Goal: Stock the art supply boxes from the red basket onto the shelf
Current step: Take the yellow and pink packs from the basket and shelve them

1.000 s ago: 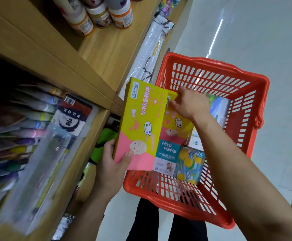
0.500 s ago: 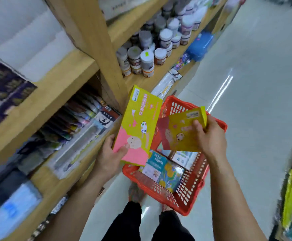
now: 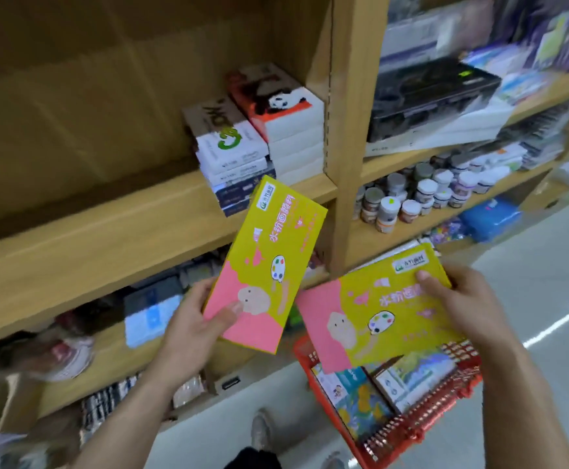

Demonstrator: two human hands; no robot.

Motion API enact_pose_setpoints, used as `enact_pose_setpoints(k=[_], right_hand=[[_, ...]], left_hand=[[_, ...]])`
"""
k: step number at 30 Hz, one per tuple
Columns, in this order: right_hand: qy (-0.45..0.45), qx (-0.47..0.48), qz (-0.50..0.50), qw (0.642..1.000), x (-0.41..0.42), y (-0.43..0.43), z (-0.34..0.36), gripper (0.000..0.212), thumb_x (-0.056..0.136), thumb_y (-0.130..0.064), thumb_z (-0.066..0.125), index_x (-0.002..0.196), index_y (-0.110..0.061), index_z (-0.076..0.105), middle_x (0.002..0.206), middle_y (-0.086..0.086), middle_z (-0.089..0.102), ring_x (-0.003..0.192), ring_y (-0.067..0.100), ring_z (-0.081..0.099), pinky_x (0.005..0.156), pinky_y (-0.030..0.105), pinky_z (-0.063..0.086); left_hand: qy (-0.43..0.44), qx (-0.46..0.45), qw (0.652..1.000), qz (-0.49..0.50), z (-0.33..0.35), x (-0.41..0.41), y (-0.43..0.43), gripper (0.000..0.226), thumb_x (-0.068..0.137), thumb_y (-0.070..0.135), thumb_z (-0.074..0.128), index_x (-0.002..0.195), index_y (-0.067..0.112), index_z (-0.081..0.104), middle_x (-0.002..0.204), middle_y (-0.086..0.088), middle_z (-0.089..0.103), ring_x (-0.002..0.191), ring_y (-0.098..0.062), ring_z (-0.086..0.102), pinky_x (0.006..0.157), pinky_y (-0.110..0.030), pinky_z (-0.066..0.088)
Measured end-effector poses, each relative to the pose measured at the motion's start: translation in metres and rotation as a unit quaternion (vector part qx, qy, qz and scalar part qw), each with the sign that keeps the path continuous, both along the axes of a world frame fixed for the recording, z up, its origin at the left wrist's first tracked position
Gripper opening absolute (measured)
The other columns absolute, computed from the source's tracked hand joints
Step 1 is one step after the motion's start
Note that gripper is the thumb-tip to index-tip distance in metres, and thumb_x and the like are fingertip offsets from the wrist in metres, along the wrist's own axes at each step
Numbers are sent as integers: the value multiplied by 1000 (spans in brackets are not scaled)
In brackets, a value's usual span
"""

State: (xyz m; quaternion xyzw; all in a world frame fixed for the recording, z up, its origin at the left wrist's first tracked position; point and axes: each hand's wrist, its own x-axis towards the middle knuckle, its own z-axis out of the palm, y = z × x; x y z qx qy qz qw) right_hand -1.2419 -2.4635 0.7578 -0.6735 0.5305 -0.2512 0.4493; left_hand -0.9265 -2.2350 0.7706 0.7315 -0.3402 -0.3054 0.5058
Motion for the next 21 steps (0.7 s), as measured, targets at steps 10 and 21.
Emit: enact_pose_setpoints(k=[10, 21], right_hand=[[-57, -39, 189, 980, 126, 52, 66, 15, 90, -44, 68, 92, -30, 75, 82, 1, 79, 72, 20, 76, 68, 49, 59], [-24, -114, 311, 943, 347, 75, 140, 17, 85, -47, 71, 89, -30, 73, 80, -13, 78, 69, 11, 75, 70, 35, 58]], left_hand=[[-44, -76, 973, 213, 44, 89, 102, 18, 91, 4, 67, 108, 10, 64, 92, 3, 71, 76, -12, 65, 61, -13, 49], [-34, -80, 946, 313, 55, 198, 184, 22, 94, 23, 68, 114, 21, 58, 84, 4, 76, 63, -14, 68, 61, -28, 52]])
